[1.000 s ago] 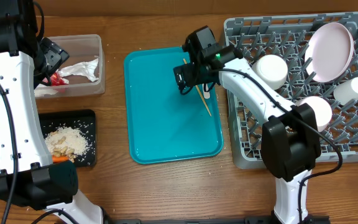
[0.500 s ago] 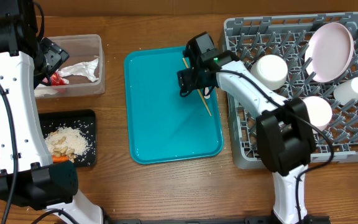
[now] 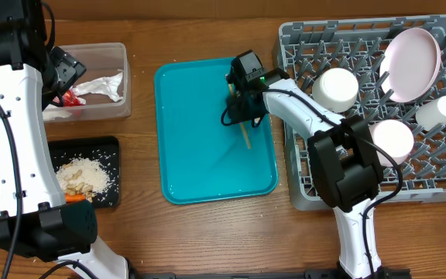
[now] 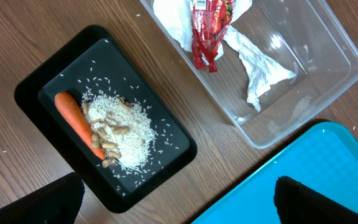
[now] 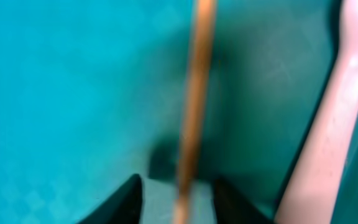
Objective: Sort waste into correct bins and load items into the dishwasher rack
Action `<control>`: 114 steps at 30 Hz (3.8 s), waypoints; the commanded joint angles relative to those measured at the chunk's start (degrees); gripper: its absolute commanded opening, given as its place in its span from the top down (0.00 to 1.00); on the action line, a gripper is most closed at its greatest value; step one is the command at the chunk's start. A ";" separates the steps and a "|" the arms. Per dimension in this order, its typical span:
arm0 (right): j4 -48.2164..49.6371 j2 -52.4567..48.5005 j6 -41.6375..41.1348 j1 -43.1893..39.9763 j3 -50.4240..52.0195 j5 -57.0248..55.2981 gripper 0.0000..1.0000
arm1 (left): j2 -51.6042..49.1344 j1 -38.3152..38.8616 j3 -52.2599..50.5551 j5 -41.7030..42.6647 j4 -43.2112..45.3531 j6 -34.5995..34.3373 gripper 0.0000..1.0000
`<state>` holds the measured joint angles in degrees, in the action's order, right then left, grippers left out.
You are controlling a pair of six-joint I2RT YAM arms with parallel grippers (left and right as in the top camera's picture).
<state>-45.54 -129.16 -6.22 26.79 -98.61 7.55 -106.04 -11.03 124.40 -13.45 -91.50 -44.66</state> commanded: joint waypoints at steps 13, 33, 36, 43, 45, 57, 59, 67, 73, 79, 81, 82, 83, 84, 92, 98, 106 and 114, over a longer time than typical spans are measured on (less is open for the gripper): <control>-4.70 -0.87 -5.44 8.41 0.15 -7.23 0.79 | -0.04 -0.22 0.20 -0.20 0.07 -0.37 0.00; -7.30 -3.45 -18.93 10.23 0.15 -10.08 0.83 | -0.04 -0.20 0.20 -0.17 0.07 -0.37 0.00; -7.65 -4.39 -18.93 10.23 0.15 -10.08 0.96 | -0.04 -0.20 0.20 -0.20 0.07 -0.37 0.00; -9.75 -4.37 -18.86 10.14 -1.27 -10.05 0.96 | -0.04 -0.20 0.20 -0.17 0.07 -0.37 0.00; -11.28 -4.35 -18.62 9.92 -2.54 -10.01 0.96 | -0.04 -0.20 0.20 -0.17 0.07 -0.37 0.00; -28.81 -0.63 -15.76 5.18 -22.08 -5.97 0.96 | -0.07 -0.20 0.20 -0.17 0.26 -0.37 0.00; -31.23 1.46 -13.31 3.19 -24.24 -5.97 0.96 | -0.09 -0.20 0.20 -0.20 0.26 -0.37 0.00; -32.20 8.33 0.31 -7.89 -24.65 -5.95 0.96 | -0.09 -0.20 0.20 -0.17 0.26 -0.37 0.00; -31.85 8.26 6.69 -15.76 -23.76 -1.60 0.96 | -0.09 -0.20 0.20 -0.20 0.26 -0.37 0.00; -30.58 8.17 9.70 -19.52 -21.99 -0.79 0.96 | -0.15 -0.20 0.20 -0.20 0.24 -0.37 0.00; -29.90 8.17 9.70 -19.58 -20.85 -0.79 0.96 | -0.15 -0.20 0.20 -0.20 0.24 -0.37 0.00; -29.16 8.17 9.68 -19.56 -19.47 -0.79 0.84 | -0.15 -0.20 0.20 -0.20 0.26 -0.37 0.00; -28.70 8.17 9.60 -19.50 -18.86 -0.76 0.71 | -0.15 -0.20 0.20 -0.17 0.26 -0.37 0.00; -28.22 8.17 9.33 -19.41 -18.16 -0.79 0.63 | -0.15 -0.20 0.20 -0.17 0.26 -0.37 0.00; -29.22 8.33 5.51 -19.17 -18.47 1.51 0.39 | -0.15 -0.20 0.20 -0.17 0.24 -0.37 0.00; -29.20 9.20 2.21 -14.01 -19.65 4.15 0.30 | -0.15 -0.20 0.20 -0.17 0.26 -0.37 0.00; -19.23 8.55 0.24 -2.51 -16.31 -2.84 0.04 | -0.15 -0.20 0.20 -0.17 0.24 -0.37 0.00; -8.02 1.27 -7.23 0.50 -11.96 -10.51 0.00 | -0.15 -0.20 0.20 -0.17 0.26 -0.37 0.00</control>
<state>-55.75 -124.05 -11.25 27.97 -111.07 0.14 -106.04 -11.03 124.40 -13.45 -91.31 -44.66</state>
